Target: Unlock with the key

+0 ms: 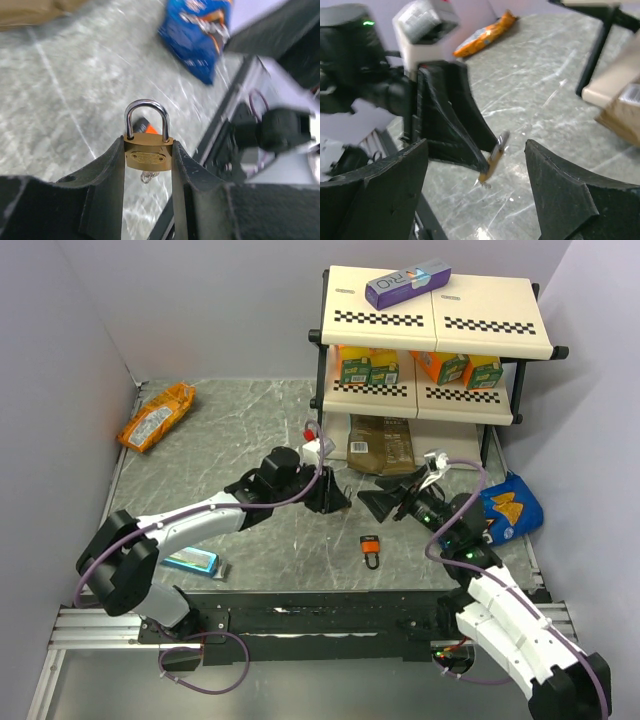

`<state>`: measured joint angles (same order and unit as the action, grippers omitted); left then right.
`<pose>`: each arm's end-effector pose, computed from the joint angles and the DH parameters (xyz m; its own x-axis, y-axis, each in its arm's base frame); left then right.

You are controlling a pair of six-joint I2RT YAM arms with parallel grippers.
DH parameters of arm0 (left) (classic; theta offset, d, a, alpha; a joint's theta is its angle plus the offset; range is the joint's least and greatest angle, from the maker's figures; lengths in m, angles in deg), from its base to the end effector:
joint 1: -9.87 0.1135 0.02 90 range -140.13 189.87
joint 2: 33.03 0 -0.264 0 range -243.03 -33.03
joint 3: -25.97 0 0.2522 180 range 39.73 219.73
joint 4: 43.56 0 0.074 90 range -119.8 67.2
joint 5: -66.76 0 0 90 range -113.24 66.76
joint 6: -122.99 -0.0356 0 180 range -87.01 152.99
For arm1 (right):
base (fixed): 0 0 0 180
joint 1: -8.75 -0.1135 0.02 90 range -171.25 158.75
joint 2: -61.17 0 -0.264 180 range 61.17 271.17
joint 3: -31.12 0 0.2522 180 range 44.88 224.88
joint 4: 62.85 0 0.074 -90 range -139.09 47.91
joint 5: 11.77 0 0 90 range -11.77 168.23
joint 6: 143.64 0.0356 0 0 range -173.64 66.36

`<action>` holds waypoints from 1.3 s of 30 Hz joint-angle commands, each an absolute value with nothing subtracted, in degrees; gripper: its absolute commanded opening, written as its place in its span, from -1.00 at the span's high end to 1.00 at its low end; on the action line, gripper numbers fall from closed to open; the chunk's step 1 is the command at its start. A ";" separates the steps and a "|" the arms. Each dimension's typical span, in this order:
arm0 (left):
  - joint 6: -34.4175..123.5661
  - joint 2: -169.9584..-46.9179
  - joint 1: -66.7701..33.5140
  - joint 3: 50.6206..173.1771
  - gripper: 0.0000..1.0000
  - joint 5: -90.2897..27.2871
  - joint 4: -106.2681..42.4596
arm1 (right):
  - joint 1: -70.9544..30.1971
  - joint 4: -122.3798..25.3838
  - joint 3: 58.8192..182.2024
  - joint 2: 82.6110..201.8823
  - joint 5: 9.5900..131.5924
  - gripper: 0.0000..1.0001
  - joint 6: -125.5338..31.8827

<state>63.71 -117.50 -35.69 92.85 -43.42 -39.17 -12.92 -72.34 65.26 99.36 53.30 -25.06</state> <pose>0.2255 -0.2475 0.2599 -0.6820 0.0107 -0.7312 0.6348 0.5051 -0.5847 0.1523 0.0767 0.2690 -0.2694 0.3598 -0.8933 -0.6786 0.5872 0.4411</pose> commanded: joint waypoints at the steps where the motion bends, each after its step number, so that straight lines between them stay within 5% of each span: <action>1: 57.70 -113.55 -33.82 93.88 0.98 -57.91 -40.35 | -12.26 -61.77 73.87 98.08 41.01 -0.68 -35.34; 8: 58.75 -110.03 -29.07 90.18 0.98 -84.81 -44.92 | -12.34 -53.84 81.43 103.35 21.14 -0.69 -41.25; 15: 56.72 -109.94 -28.89 92.02 0.98 -93.81 -41.48 | -14.54 -53.23 84.16 104.85 18.20 -0.68 -42.39; 32: 60.50 -110.02 -28.98 91.32 0.98 -97.77 -45.44 | -21.48 -54.98 87.15 112.14 16.18 -0.61 -43.62; 39: 60.86 -110.46 -28.98 91.15 0.98 -97.69 -45.80 | -21.84 -61.75 84.78 112.41 15.04 -0.36 -39.14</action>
<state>60.94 -111.51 -28.94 90.32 -95.42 -42.62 -21.36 -55.09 84.38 112.67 17.26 -41.24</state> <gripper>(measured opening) 0.376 0.721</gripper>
